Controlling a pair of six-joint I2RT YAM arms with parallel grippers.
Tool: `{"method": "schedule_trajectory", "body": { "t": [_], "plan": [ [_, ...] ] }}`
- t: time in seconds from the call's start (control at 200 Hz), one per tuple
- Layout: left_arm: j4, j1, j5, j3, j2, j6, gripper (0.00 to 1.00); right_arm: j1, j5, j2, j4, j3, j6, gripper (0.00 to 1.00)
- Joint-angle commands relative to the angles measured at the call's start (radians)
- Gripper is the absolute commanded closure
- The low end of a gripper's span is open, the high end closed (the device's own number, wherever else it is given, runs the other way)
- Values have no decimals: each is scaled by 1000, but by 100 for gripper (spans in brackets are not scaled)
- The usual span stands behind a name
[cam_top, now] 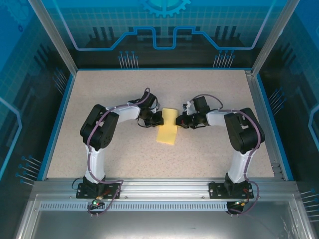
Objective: Fold a paper plane with a square sheet of paper (pick it up from the middle)
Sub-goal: Fold the square sheet of paper in half at the center of the table.
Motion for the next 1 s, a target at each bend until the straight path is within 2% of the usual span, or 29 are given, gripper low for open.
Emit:
{"method": "schedule_trajectory", "body": {
  "t": [0.0,0.33,0.675,0.83,0.995],
  "plan": [
    [-54,-10,-10,-14,34,15,100,4,-17,-9,-14,-8,-23,99],
    [-57,-11,-12,-17,29,18,100,7,24,72,-3,-43,-28,100],
    [-60,-10,-14,-18,30,22,100,-8,10,-7,-88,45,-59,99],
    [-57,-9,-13,-20,32,22,100,-22,-19,44,-67,79,-48,99],
    [-58,-9,-13,-20,30,22,100,-30,21,89,-65,82,-46,99]
  ]
}}
